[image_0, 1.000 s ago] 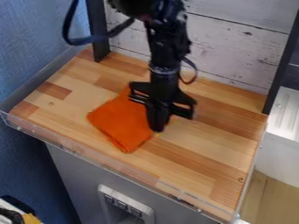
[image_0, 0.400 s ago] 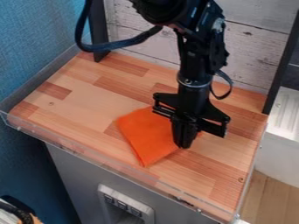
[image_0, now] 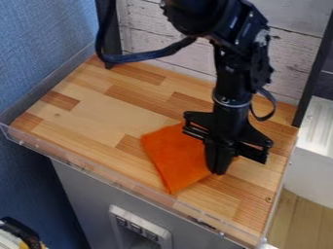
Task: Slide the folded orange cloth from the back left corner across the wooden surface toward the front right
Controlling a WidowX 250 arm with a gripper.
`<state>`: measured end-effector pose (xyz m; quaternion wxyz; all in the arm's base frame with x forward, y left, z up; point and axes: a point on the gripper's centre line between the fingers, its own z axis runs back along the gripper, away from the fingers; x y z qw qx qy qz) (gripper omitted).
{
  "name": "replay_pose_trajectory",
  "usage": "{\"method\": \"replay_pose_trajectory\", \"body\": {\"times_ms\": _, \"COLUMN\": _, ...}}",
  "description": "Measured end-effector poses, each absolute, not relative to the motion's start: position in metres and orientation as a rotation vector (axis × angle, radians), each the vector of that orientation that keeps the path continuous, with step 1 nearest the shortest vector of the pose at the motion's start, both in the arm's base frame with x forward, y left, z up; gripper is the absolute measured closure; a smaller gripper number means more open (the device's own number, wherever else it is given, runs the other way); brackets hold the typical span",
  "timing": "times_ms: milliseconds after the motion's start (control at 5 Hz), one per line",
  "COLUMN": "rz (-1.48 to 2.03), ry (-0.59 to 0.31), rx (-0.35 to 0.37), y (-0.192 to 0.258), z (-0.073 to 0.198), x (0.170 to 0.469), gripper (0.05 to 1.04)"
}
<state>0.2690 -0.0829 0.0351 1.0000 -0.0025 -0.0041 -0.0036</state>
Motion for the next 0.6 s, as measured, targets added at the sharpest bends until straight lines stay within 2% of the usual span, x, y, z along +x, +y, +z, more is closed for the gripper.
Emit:
{"method": "replay_pose_trajectory", "body": {"times_ms": 200, "rz": -0.011, "ry": 0.008, "rx": -0.001, "y": -0.086, "z": 0.049, "x": 0.269, "gripper": 0.841}}
{"method": "replay_pose_trajectory", "body": {"times_ms": 400, "rz": -0.025, "ry": 0.014, "rx": -0.003, "y": -0.081, "z": 0.062, "x": 0.278, "gripper": 0.583}}
{"method": "replay_pose_trajectory", "body": {"times_ms": 600, "rz": -0.016, "ry": 0.032, "rx": -0.004, "y": -0.051, "z": 0.072, "x": 0.283, "gripper": 0.284}}
